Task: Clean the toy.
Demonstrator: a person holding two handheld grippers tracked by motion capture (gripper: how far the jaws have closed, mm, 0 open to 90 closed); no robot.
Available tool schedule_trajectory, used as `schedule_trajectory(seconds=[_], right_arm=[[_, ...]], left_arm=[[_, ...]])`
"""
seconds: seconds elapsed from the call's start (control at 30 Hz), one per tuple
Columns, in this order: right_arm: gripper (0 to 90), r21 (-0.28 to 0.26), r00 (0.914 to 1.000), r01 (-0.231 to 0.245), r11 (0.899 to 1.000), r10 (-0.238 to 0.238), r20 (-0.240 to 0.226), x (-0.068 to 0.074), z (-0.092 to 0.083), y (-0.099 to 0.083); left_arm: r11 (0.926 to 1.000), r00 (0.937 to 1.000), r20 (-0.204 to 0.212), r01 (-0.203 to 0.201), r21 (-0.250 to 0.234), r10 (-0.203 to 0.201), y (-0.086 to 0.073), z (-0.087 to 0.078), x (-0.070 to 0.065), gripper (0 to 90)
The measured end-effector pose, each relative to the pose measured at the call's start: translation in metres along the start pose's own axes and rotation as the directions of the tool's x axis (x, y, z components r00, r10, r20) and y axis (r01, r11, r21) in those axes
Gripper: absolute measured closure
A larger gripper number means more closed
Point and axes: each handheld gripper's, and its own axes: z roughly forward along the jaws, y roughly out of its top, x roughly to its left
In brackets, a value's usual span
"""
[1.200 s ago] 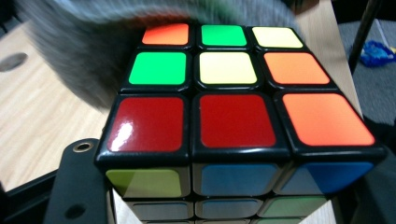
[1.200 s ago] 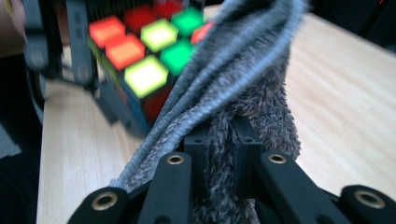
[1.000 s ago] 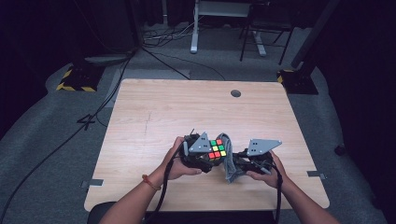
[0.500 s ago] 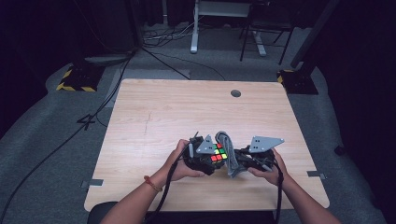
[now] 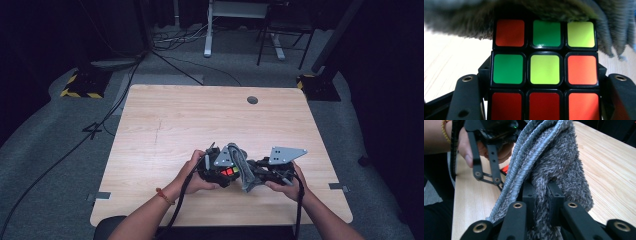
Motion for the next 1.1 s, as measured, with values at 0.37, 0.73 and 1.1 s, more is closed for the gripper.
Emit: schedule_trajectory(seconds=[0.37, 0.73, 1.1], right_arm=[[80.3, 0.076, 0.9999, 0.014, 0.997, -0.014, 0.000, -0.003, 0.007, -0.007], [80.3, 0.085, 0.9983, -0.005, 0.996, 0.000, 0.058, -0.006, 0.009, -0.007], [80.2, 0.039, 0.9995, 0.033, 0.999, -0.033, 0.004, 0.004, 0.000, 0.004]], left_arm=[[1.0000, 1.0000, 0.000, -0.002, -0.002, 0.002, 0.000, -0.009, 0.003, 33.2], [0.9991, 0.9993, 0.004, -0.038, -0.016, 0.038, 0.004, -0.010, -0.004, 33.2], [0.9999, 0.9997, 0.022, -0.009, -0.004, 0.009, 0.001, -0.008, 0.001, 33.2]])
